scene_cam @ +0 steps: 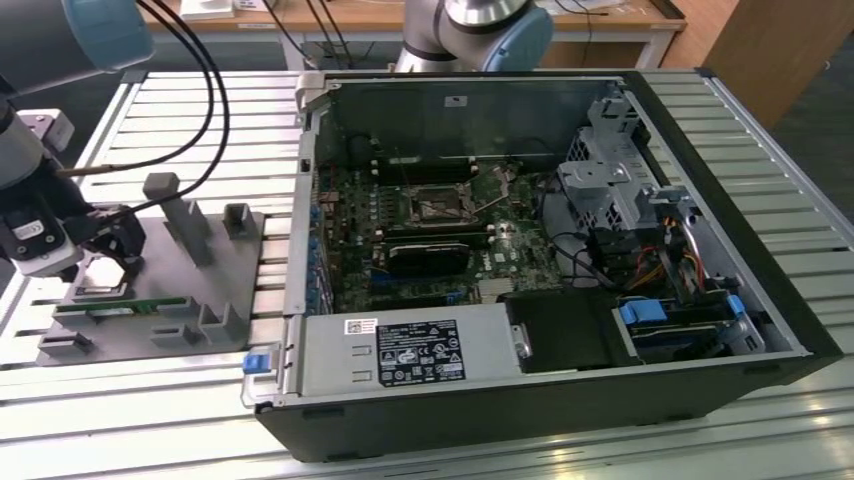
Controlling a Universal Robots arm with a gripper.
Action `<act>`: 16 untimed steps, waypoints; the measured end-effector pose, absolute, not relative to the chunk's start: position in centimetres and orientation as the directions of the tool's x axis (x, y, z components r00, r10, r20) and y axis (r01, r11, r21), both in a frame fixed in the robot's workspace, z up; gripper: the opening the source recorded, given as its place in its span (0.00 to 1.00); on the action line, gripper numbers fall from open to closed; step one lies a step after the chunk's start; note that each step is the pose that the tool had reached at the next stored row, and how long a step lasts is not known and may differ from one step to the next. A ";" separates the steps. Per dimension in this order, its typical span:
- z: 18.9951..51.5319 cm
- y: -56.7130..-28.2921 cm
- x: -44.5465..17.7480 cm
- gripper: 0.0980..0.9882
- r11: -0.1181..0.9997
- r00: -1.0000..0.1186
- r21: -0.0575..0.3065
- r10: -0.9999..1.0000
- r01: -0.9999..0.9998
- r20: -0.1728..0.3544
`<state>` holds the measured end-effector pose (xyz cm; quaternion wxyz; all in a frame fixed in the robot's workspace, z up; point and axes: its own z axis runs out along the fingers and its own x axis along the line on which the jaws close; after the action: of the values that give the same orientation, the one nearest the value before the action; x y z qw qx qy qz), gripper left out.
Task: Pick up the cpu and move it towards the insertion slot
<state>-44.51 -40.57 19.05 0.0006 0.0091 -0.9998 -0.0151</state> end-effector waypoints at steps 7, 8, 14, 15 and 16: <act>18.4 -40.5 -44.6 0.56 0.999 -1.000 0.030 -0.018 -0.018 0.002; 18.4 -40.5 -44.6 0.56 0.999 -1.000 0.030 -0.018 -0.018 0.003; 18.3 -40.5 -44.5 0.50 0.999 -1.000 0.031 -0.018 -0.018 0.001; 18.3 -40.5 -44.5 0.50 0.999 -1.000 0.031 -0.018 -0.018 0.001; 18.3 -40.5 -44.5 0.50 0.999 -1.000 0.031 -0.018 -0.018 0.001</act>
<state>-44.55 -40.51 18.35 0.0007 0.0091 -0.9998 -0.0153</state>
